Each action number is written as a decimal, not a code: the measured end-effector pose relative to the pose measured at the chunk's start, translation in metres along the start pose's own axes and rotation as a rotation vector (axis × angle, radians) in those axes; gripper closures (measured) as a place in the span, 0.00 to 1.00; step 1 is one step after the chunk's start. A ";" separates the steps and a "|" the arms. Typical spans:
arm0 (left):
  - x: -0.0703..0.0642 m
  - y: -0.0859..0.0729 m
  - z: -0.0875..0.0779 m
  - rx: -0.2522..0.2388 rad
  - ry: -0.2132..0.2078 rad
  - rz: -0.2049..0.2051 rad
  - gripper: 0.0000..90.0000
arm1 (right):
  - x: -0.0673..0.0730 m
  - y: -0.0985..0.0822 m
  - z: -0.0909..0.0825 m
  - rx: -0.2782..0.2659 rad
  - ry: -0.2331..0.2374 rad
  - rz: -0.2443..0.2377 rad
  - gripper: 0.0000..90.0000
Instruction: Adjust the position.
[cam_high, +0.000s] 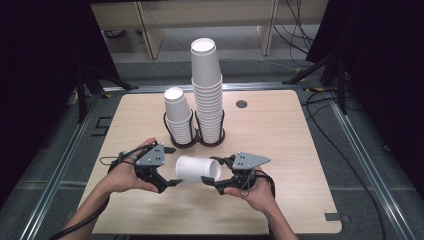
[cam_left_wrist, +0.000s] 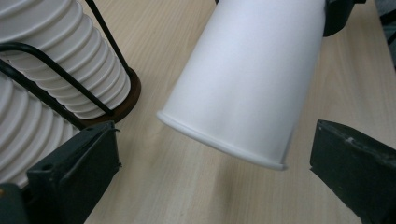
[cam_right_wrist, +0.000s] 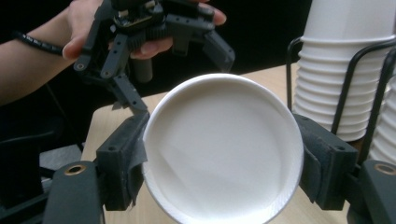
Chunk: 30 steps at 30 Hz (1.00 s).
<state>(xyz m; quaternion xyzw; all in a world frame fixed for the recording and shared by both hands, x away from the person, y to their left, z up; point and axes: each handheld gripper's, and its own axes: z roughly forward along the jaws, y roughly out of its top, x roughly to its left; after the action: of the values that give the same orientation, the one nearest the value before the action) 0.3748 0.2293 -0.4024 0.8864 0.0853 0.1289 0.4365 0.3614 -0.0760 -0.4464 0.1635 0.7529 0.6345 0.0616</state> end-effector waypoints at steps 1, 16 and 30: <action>0.000 -0.001 0.000 -0.019 -0.021 -0.012 0.01 | 0.000 0.000 0.000 -0.017 0.012 0.010 0.30; 0.004 -0.012 0.003 -0.103 -0.079 -0.064 0.00 | -0.002 0.006 0.002 -0.063 0.040 -0.018 0.30; 0.007 -0.013 0.008 -0.133 -0.107 -0.076 0.00 | -0.001 0.009 0.004 -0.069 0.062 -0.023 0.31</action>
<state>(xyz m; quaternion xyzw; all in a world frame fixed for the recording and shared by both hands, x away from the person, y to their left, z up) 0.3835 0.2333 -0.4166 0.8572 0.0868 0.0697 0.5028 0.3650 -0.0709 -0.4380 0.1328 0.7341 0.6640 0.0510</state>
